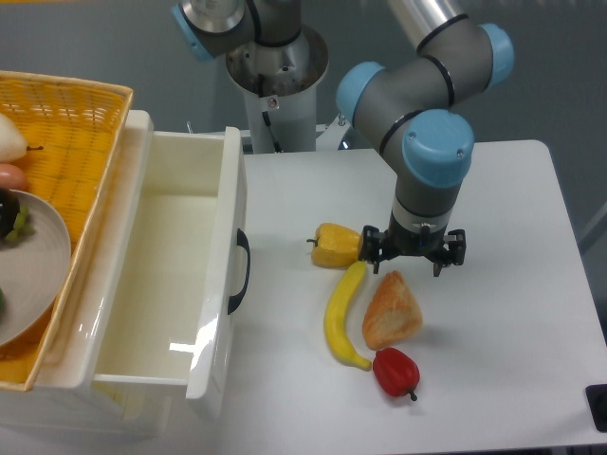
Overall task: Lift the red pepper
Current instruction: 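Move the gripper over the bread slice toward the red pepper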
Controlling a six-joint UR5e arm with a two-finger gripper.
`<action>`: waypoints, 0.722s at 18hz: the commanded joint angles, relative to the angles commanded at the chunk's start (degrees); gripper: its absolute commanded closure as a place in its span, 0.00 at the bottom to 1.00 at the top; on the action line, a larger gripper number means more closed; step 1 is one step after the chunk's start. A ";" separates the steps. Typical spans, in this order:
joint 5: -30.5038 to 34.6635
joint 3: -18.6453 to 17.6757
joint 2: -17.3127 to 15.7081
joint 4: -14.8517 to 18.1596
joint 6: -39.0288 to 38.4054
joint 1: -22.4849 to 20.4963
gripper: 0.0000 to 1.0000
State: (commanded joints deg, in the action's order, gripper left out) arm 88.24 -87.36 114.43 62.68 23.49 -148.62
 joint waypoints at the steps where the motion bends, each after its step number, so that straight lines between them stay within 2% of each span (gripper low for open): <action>1: 0.00 0.17 0.70 -1.50 -1.59 0.00 0.00; 5: -0.09 3.07 4.21 -2.30 -6.77 0.09 0.00; 8: -2.45 5.27 7.03 -2.39 -8.99 0.09 0.00; 13: -5.79 6.50 8.79 -2.57 -10.48 -0.09 0.00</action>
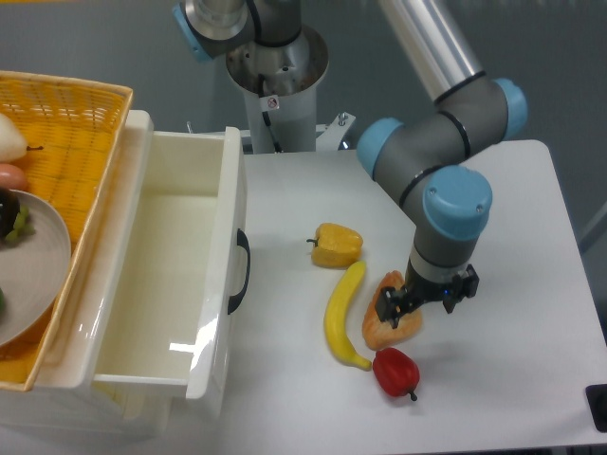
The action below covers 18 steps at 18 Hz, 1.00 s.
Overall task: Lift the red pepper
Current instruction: 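Move the gripper over the bread slice toward the red pepper, then lower the open gripper around the red pepper's stem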
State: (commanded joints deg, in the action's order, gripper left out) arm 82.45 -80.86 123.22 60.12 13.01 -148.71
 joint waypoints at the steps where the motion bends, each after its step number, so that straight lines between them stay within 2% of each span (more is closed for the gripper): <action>1: -1.14 0.18 0.26 -0.09 -0.18 -0.09 0.00; 6: -4.40 0.44 1.23 -0.97 -0.27 -0.62 0.00; 10: -4.49 0.62 3.95 -6.41 -0.09 -0.44 0.00; 18: -6.07 1.67 5.01 -6.94 -0.62 -0.09 0.00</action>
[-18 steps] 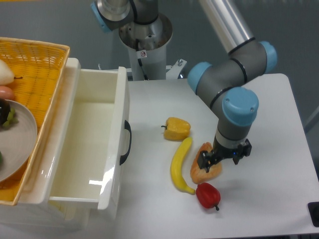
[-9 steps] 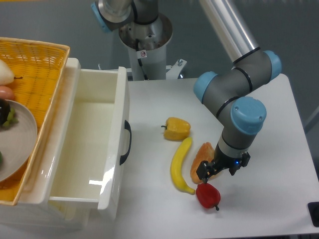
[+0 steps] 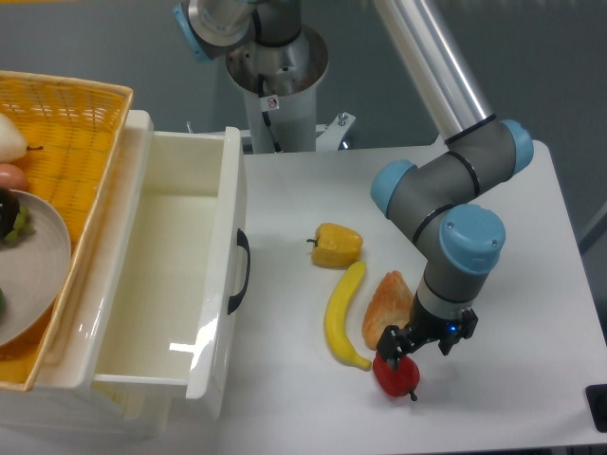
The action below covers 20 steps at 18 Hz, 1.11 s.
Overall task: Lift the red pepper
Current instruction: 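Lower the open gripper around the red pepper's stem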
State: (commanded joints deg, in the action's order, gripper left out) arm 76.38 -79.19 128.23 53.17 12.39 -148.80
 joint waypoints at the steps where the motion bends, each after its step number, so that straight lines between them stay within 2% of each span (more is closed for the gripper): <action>1: -0.01 0.00 0.09 0.00 -0.09 0.00 0.00; 20: -0.53 0.09 2.28 -1.49 0.97 0.35 0.00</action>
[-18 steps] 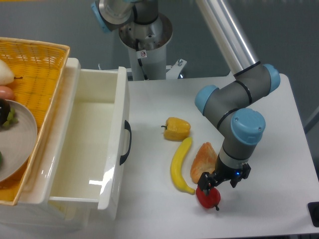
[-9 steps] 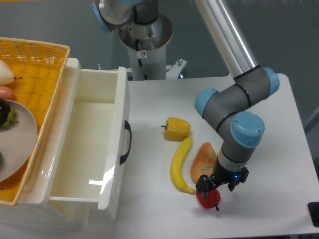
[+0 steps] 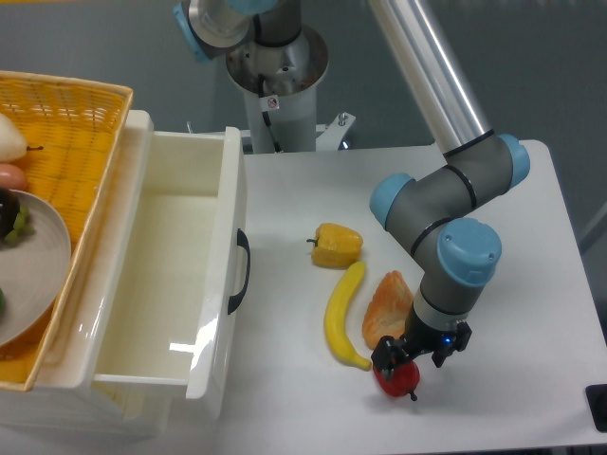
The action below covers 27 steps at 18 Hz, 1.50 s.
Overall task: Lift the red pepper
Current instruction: 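Lower the open gripper around the red pepper's stem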
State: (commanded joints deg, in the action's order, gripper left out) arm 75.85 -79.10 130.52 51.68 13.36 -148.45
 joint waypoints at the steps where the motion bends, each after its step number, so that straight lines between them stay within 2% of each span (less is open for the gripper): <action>1: 0.00 -0.09 0.35 0.00 1.22 0.09 0.00; 12: 0.00 -0.35 0.44 0.00 2.29 0.70 0.01; 16: -0.09 -0.18 0.35 0.00 2.20 0.70 0.31; 22: -0.09 0.09 0.44 -0.09 2.20 0.70 0.49; 27: -0.09 0.09 -0.08 0.00 2.38 0.70 0.54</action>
State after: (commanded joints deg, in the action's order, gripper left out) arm 75.76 -79.01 130.43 51.68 15.73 -147.74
